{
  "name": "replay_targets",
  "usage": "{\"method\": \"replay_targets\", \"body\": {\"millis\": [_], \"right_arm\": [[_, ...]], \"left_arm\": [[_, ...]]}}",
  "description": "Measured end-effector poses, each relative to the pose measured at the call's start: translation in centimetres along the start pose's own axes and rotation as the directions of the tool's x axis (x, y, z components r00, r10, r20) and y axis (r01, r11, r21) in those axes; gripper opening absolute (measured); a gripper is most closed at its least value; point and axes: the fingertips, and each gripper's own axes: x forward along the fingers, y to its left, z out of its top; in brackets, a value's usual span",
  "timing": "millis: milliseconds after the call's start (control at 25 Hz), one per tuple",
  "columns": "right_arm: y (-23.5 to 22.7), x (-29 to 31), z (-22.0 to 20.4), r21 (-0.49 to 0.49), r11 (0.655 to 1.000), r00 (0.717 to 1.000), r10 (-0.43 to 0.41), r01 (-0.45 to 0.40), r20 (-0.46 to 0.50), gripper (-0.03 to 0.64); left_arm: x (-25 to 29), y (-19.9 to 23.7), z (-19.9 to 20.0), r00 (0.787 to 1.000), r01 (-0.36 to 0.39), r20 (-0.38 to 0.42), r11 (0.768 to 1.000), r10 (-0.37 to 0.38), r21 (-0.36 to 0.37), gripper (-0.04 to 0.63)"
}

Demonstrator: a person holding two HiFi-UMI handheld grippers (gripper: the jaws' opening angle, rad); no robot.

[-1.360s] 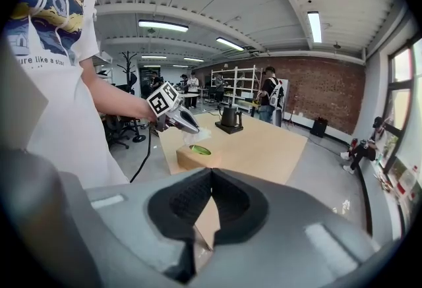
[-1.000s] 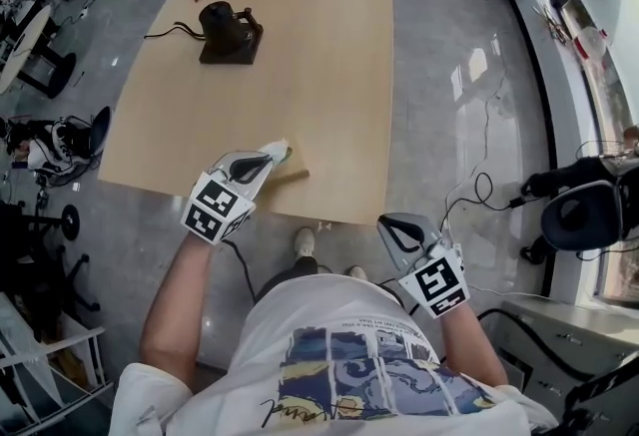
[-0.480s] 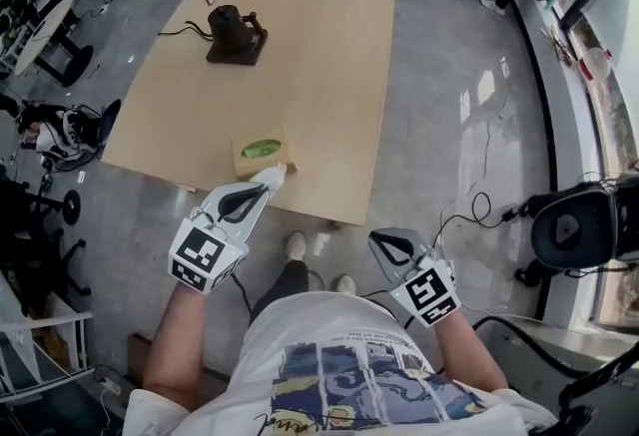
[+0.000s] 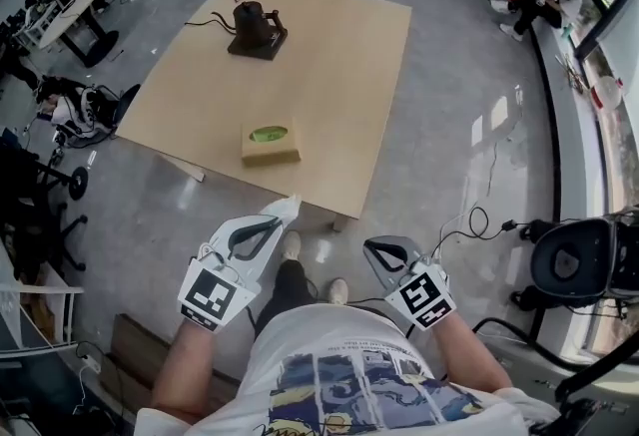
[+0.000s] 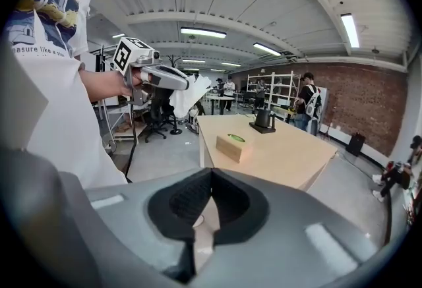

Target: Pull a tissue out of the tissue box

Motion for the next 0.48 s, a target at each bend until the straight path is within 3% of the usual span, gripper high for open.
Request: {"method": "replay_targets", "body": {"millis": [480], "right_arm": [[2.8, -1.6, -1.4, -0.019, 0.999, 0.999, 0.044, -0.044, 0.011, 0.0]], "left_arm": [[-2.8, -7.2, 0.6, 1.0, 0.007, 0.025, 1.0, -0.006, -0.017, 0.008]]}}
